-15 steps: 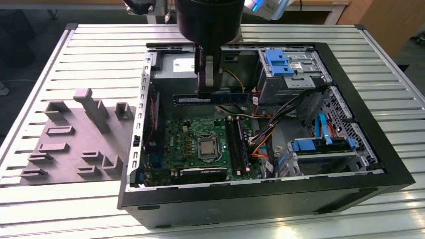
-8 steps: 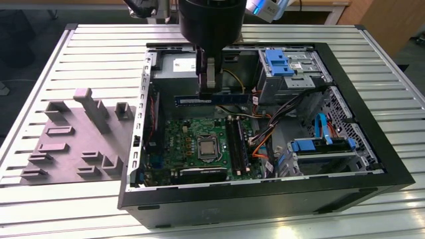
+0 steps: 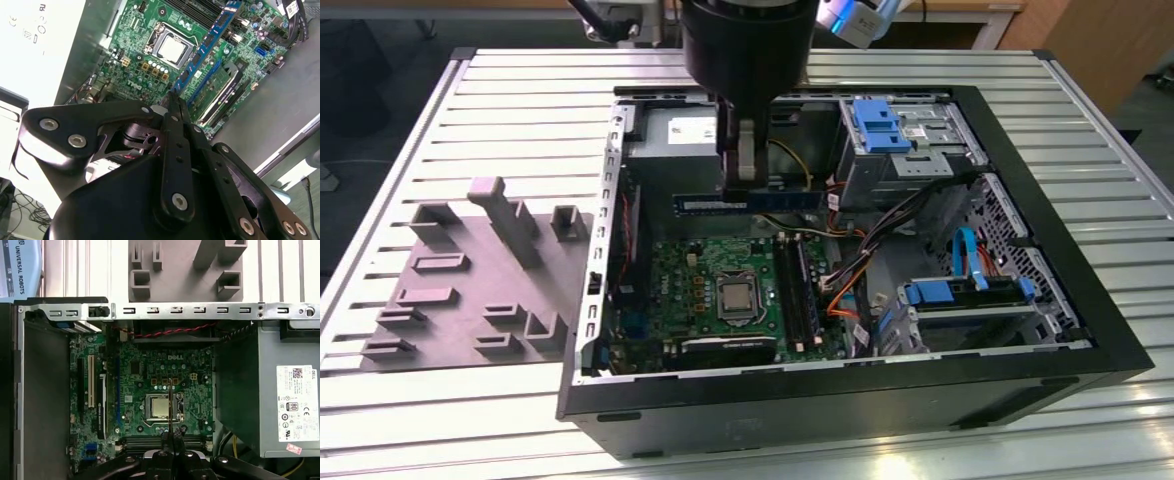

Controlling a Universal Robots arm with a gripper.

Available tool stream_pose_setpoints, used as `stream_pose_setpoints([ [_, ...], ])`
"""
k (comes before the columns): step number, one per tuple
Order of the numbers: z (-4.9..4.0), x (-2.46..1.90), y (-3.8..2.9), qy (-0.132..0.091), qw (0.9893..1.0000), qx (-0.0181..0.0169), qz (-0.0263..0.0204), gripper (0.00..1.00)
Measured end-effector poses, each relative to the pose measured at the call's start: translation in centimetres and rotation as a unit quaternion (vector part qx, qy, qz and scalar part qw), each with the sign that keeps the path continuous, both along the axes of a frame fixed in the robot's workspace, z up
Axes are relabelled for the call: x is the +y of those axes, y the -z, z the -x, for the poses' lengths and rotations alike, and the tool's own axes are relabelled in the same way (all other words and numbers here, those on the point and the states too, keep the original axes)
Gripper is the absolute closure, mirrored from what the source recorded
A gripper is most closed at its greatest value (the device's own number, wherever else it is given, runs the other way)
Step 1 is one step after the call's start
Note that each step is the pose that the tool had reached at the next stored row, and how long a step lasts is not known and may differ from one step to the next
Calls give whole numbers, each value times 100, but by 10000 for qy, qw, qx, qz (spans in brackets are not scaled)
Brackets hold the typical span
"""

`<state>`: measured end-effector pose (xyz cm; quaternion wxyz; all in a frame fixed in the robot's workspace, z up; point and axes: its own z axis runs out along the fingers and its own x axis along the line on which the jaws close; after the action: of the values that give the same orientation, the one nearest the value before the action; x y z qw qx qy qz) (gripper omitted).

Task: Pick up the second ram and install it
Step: 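Pick up the second ram and move it above second insertion slot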

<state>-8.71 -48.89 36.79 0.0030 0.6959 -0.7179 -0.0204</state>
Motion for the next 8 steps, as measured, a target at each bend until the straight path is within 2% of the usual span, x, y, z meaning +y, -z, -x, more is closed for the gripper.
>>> stream_pose_setpoints([
  [8, -21, 0, 25, 0, 10000, 0, -1, 88],
])
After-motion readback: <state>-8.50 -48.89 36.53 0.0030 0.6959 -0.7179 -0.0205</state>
